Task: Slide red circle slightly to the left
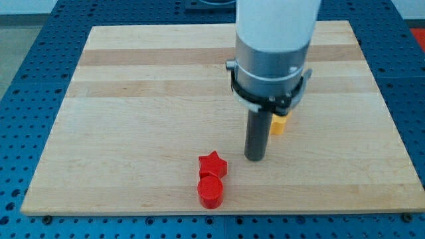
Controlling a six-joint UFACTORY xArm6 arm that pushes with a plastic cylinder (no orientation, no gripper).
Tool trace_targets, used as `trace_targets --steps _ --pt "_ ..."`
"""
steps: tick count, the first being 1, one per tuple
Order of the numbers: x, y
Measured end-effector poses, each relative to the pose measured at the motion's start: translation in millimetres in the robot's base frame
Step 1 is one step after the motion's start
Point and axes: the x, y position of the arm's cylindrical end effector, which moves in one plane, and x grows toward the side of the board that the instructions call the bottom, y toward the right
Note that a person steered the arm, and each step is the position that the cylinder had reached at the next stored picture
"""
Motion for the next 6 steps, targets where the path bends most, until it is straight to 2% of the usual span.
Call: trace_targets --steps 1,2,6 --pt "48 -6" --pt "68 -12" --pt "69 -32"
